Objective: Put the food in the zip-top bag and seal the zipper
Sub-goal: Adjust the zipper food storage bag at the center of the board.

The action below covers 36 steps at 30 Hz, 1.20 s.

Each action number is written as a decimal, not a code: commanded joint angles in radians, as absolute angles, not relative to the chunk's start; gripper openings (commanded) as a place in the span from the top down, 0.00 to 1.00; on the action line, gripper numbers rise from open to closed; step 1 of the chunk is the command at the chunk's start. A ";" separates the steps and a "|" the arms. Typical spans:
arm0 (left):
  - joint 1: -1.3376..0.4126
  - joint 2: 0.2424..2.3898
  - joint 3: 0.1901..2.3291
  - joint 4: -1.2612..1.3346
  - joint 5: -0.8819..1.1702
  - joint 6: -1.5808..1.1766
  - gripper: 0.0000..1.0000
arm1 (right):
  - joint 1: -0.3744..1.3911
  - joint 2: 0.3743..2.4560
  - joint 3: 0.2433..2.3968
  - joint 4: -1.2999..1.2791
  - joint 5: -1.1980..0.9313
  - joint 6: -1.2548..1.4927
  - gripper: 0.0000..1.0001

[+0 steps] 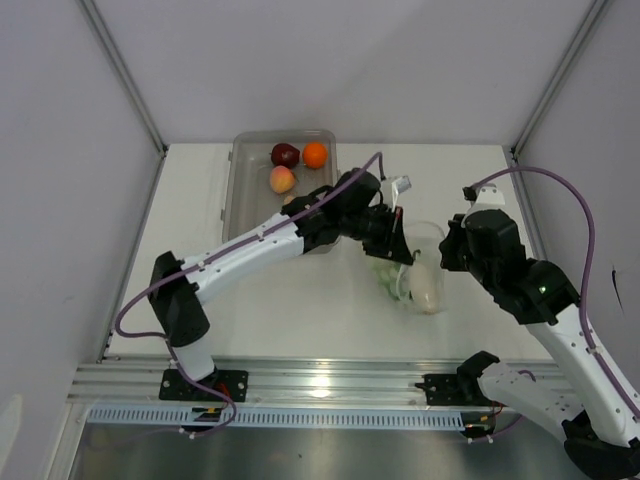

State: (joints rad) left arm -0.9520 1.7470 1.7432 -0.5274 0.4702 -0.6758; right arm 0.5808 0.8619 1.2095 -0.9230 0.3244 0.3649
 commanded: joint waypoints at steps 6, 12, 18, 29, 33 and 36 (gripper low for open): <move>-0.888 1.709 1.517 -0.439 0.540 -0.724 0.99 | 0.574 0.864 1.219 -0.937 0.337 0.374 1.00; -0.890 1.603 1.468 -0.381 0.534 -0.710 1.00 | 0.574 0.858 1.212 -0.948 0.289 0.451 1.00; -0.885 1.683 1.243 -0.253 0.627 -0.785 0.99 | 0.577 0.879 1.077 -0.904 0.264 0.557 1.00; -0.865 1.514 1.230 -0.308 0.637 -0.727 0.99 | 0.684 0.927 1.223 -0.988 0.420 0.662 1.00; -0.839 1.468 1.236 -0.339 0.615 -0.693 0.99 | 0.693 0.881 1.197 -0.940 0.399 0.687 1.00; -0.824 1.502 1.259 -0.334 0.612 -0.693 0.98 | 0.698 0.914 1.215 -0.954 0.387 0.663 1.00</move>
State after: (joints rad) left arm -0.8425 1.4975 1.2121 -0.3206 0.6060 -0.7269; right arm 0.6899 0.8967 1.1858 -0.9722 0.3592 0.6498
